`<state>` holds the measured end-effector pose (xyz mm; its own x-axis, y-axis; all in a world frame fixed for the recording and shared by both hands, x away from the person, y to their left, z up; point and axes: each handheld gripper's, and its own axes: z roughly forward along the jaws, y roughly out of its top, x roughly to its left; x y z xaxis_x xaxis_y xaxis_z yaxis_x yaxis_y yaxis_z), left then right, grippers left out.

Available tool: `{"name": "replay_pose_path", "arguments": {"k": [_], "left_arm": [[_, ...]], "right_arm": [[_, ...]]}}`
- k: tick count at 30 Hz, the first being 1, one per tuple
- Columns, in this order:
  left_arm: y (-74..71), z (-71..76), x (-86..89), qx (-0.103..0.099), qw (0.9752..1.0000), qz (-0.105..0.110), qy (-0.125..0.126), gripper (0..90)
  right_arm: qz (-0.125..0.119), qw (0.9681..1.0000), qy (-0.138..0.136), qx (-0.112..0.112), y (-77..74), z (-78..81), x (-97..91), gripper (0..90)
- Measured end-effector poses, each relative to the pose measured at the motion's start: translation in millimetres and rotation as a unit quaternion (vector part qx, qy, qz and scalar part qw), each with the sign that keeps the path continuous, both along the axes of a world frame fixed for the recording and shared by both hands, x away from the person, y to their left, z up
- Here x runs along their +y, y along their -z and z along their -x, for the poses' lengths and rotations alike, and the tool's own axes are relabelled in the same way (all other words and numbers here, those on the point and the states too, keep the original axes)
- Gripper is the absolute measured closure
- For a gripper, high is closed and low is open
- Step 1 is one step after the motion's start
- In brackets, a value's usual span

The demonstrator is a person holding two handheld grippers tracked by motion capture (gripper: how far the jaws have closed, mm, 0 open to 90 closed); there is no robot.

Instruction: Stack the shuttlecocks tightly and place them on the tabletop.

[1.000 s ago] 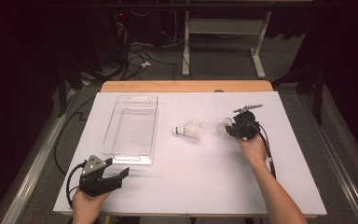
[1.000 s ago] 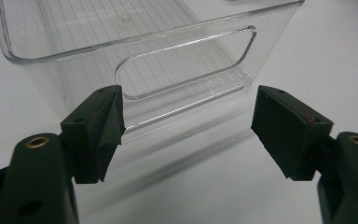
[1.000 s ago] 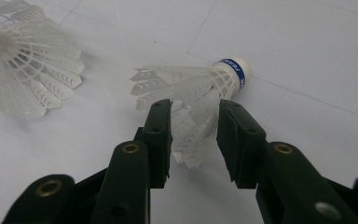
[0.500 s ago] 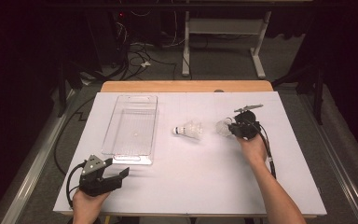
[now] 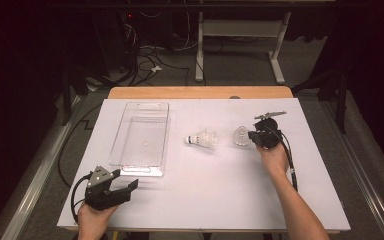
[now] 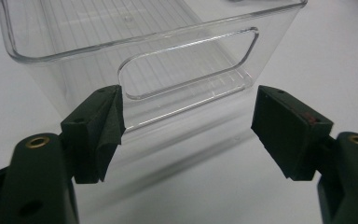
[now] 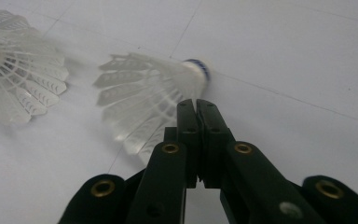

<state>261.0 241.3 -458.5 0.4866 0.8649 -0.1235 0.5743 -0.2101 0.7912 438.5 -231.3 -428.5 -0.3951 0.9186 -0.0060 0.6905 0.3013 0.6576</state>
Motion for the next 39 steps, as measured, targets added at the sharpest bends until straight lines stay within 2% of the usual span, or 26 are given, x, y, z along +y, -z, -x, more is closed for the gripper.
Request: {"name": "replay_pose_path", "arguments": {"k": [8, 22, 27, 39], "left_arm": [[0.2, -0.3, 0.7, -0.001, 1.0, 0.001, 0.0, 26.4], [-0.1, 0.0, 0.5, -0.002, 1.0, 0.002, -0.001, 26.4], [-0.1, -0.3, 0.3, -0.002, 1.0, 0.001, 0.0, 26.3], [0.3, -0.9, 0.7, -0.002, 1.0, 0.005, 0.0, 26.3]], "right_arm": [[-0.011, 0.9999, -0.005, 0.001, -3.9, 1.6, -3.3, 90.0], [-0.009, 0.9996, -0.025, 0.004, -14.1, 11.9, -10.0, 90.0], [-0.008, 0.9992, -0.039, 0.005, -17.3, 16.0, -8.8, 90.0], [0.003, 0.9969, -0.075, 0.022, -21.9, 28.5, 0.0, 90.0]]}}
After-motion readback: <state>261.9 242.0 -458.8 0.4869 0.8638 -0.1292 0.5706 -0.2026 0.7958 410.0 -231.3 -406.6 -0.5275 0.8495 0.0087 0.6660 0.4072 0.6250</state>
